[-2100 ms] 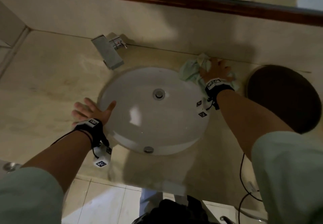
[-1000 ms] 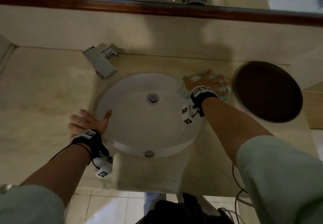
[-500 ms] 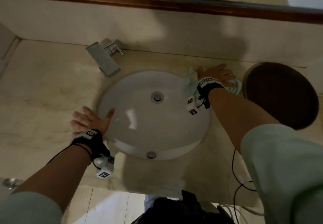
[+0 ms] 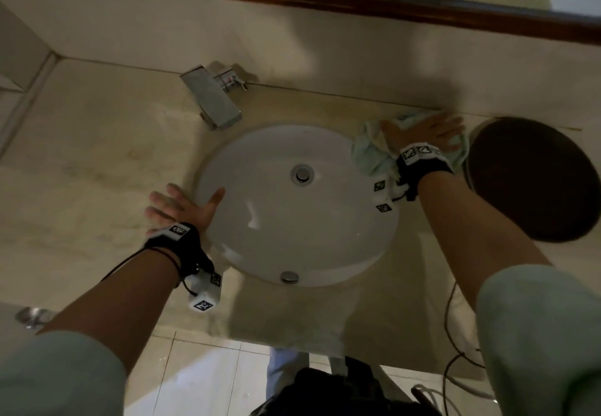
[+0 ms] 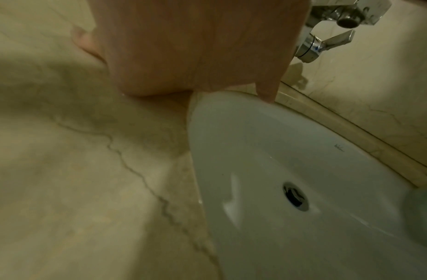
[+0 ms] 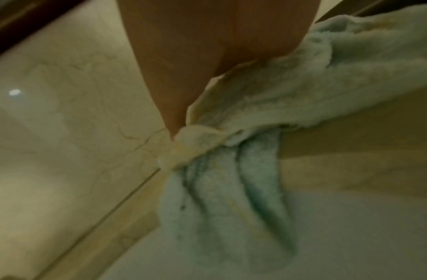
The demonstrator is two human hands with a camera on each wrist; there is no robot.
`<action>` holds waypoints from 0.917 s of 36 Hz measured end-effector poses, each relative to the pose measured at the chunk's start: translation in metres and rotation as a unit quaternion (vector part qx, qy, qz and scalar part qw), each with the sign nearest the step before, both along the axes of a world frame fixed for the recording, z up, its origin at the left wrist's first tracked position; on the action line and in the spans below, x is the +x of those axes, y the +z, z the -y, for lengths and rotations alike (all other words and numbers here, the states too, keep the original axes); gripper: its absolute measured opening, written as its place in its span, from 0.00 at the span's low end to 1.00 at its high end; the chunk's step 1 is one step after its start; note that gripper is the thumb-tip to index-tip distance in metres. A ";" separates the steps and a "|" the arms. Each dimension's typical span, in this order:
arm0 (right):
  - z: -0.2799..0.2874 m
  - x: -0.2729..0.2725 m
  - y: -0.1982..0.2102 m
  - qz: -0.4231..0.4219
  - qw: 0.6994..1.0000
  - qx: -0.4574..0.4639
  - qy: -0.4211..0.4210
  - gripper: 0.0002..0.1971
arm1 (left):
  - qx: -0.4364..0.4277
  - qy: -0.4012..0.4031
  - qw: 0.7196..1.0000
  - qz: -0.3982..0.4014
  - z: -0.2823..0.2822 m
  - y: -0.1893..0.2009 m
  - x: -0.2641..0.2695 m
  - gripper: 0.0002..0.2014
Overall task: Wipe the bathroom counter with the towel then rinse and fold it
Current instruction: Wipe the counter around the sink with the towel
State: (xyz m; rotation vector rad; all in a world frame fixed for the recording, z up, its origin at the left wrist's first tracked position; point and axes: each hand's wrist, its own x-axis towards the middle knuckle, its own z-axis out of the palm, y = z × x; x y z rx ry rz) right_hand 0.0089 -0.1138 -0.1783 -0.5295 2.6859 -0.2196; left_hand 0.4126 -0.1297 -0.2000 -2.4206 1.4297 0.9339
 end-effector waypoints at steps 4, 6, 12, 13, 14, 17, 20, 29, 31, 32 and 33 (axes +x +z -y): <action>-0.004 0.004 0.007 0.064 0.995 0.047 0.051 0.72 | -0.003 0.002 1.000 -0.001 0.001 -0.002 0.000 0.59; 0.003 0.000 0.001 0.057 0.997 0.044 -0.011 0.78 | -0.001 0.002 1.000 0.001 0.002 -0.003 0.001 0.60; 0.018 -0.004 -0.023 0.032 0.998 0.001 -0.045 0.70 | 0.010 -0.009 1.000 -0.002 0.004 -0.007 0.007 0.63; 0.019 -0.005 -0.026 0.027 0.999 -0.001 -0.044 0.69 | 0.013 -0.008 1.000 -0.001 0.004 -0.007 0.007 0.64; 0.021 -0.004 -0.027 0.031 0.999 -0.007 -0.039 0.67 | 0.016 -0.009 1.000 -0.001 0.004 -0.006 0.006 0.63; 0.028 0.003 -0.030 0.012 0.999 -0.022 -0.027 0.59 | 0.022 -0.010 1.000 -0.011 0.003 -0.003 0.003 0.61; 0.039 0.017 -0.029 0.001 0.999 -0.039 0.002 0.53 | 0.031 -0.013 0.999 -0.005 0.003 0.000 0.003 0.61; 0.083 0.085 -0.033 -0.005 0.990 -0.062 0.130 0.46 | 0.041 -0.019 0.999 -0.008 0.003 0.008 0.002 0.61; 0.090 0.100 -0.032 0.000 0.985 -0.064 0.159 0.45 | 0.041 -0.018 0.999 -0.010 0.002 0.010 0.003 0.61; 0.093 0.107 -0.033 0.002 0.982 -0.063 0.176 0.45 | 0.042 -0.020 0.999 -0.011 0.002 0.011 0.003 0.60; 0.096 0.113 -0.033 0.002 0.979 -0.060 0.195 0.45 | 0.044 -0.022 0.999 -0.013 0.002 0.012 0.002 0.60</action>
